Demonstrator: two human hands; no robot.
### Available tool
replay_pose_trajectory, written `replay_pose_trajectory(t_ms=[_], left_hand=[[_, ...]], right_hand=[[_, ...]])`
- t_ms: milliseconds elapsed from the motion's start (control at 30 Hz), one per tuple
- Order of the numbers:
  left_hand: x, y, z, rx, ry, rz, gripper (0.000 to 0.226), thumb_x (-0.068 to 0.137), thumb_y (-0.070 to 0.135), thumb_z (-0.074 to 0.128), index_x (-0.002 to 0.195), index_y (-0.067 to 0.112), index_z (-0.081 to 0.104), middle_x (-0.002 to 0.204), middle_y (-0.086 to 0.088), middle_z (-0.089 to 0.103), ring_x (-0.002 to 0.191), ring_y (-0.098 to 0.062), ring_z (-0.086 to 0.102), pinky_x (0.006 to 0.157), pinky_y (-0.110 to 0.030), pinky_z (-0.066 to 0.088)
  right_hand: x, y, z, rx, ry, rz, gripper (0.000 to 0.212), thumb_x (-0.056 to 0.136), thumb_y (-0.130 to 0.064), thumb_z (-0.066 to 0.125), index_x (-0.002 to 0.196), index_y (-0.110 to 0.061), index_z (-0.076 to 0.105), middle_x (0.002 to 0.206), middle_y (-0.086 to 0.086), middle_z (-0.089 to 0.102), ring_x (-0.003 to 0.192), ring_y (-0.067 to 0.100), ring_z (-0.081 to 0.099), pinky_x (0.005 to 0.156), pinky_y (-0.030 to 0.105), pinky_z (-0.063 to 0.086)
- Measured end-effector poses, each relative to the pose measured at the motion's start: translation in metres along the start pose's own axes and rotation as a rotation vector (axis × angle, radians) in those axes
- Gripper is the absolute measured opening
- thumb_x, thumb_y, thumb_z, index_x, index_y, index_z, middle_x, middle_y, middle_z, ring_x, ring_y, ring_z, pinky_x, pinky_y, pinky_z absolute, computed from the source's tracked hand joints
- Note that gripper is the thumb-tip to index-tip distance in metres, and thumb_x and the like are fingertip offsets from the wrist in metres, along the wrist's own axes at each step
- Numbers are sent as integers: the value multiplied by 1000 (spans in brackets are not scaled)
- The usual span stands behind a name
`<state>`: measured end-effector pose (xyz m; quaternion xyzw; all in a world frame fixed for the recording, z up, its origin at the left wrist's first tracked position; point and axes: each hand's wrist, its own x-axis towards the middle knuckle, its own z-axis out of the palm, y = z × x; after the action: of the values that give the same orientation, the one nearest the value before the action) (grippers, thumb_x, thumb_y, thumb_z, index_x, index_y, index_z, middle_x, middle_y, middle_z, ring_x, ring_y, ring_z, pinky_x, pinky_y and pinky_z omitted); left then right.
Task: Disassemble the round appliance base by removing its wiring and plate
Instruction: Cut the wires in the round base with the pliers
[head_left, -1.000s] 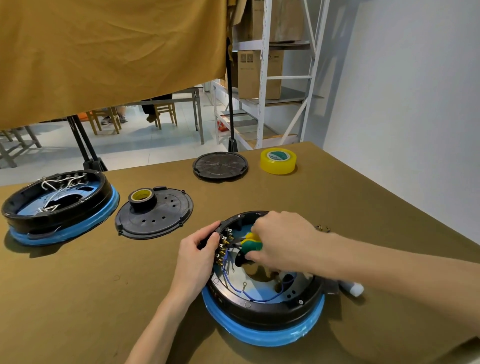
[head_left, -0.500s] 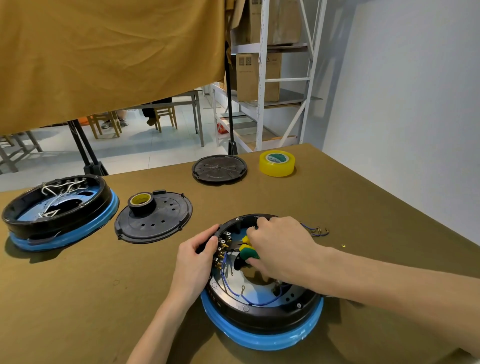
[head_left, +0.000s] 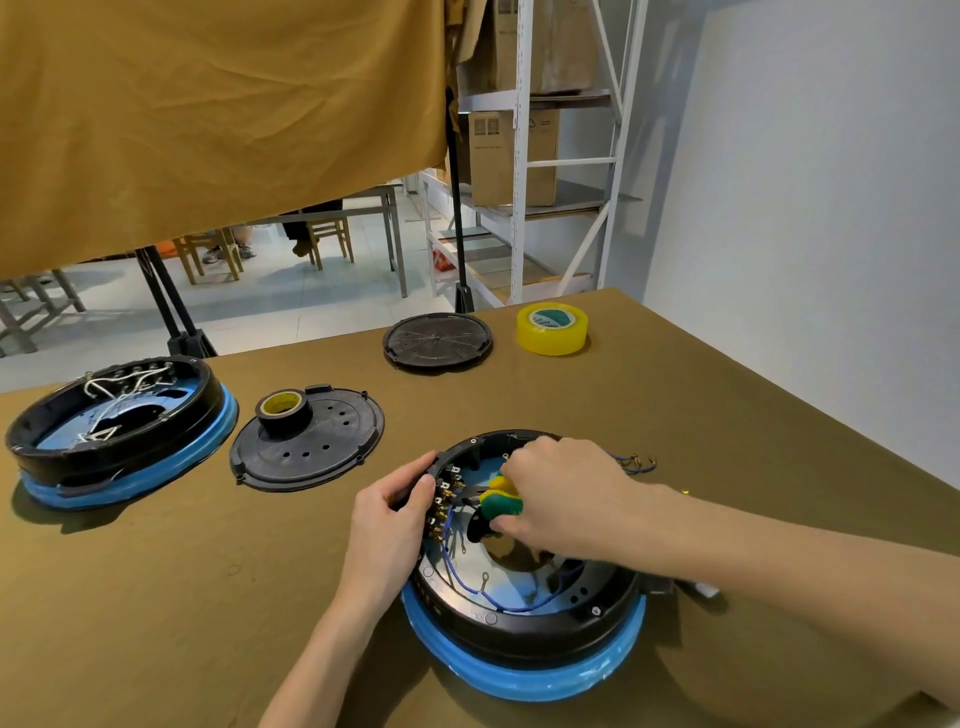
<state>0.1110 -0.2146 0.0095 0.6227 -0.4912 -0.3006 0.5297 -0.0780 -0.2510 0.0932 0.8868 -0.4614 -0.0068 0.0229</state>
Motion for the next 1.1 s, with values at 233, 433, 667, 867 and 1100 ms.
replay_pose_trajectory(t_ms=[233, 433, 667, 867, 1100], left_hand=[[-2, 3, 0, -12, -3, 5, 33, 104, 19, 57, 134, 27, 67, 126, 14, 66, 114, 6, 57, 88, -9, 43], [-2, 5, -1, -38, 2, -8, 32, 103, 17, 58, 133, 24, 68, 124, 11, 69, 113, 7, 62, 94, -16, 52], [-2, 5, -1, -38, -4, -12, 32, 104, 17, 57, 133, 27, 67, 122, 16, 67, 102, 19, 58, 77, 0, 46], [-1, 4, 1, -33, -4, -15, 33, 104, 17, 57, 134, 25, 66, 120, 17, 65, 99, 23, 58, 74, 3, 44], [0, 3, 1, -36, -5, -21, 33, 104, 17, 57, 136, 24, 66, 122, 17, 64, 97, 24, 54, 72, 4, 42]], right_hand=[[-1, 4, 0, 98, -40, 35, 56, 87, -76, 54, 90, -20, 57, 83, -2, 57, 75, 20, 58, 59, 31, 40], [-1, -1, -1, 3, 5, -19, 55, 90, -72, 54, 98, -18, 60, 88, 1, 61, 80, 21, 62, 62, 33, 44], [-5, -10, 4, -101, 67, -45, 54, 93, -68, 52, 106, -16, 61, 97, 5, 61, 84, 25, 62, 65, 36, 46], [-7, -11, 5, -149, 75, -33, 58, 95, -66, 51, 116, -13, 60, 106, 7, 62, 90, 25, 62, 66, 35, 44], [-5, -2, -5, 52, -50, 56, 56, 90, -72, 54, 108, -19, 61, 92, 1, 60, 82, 21, 60, 67, 34, 46]])
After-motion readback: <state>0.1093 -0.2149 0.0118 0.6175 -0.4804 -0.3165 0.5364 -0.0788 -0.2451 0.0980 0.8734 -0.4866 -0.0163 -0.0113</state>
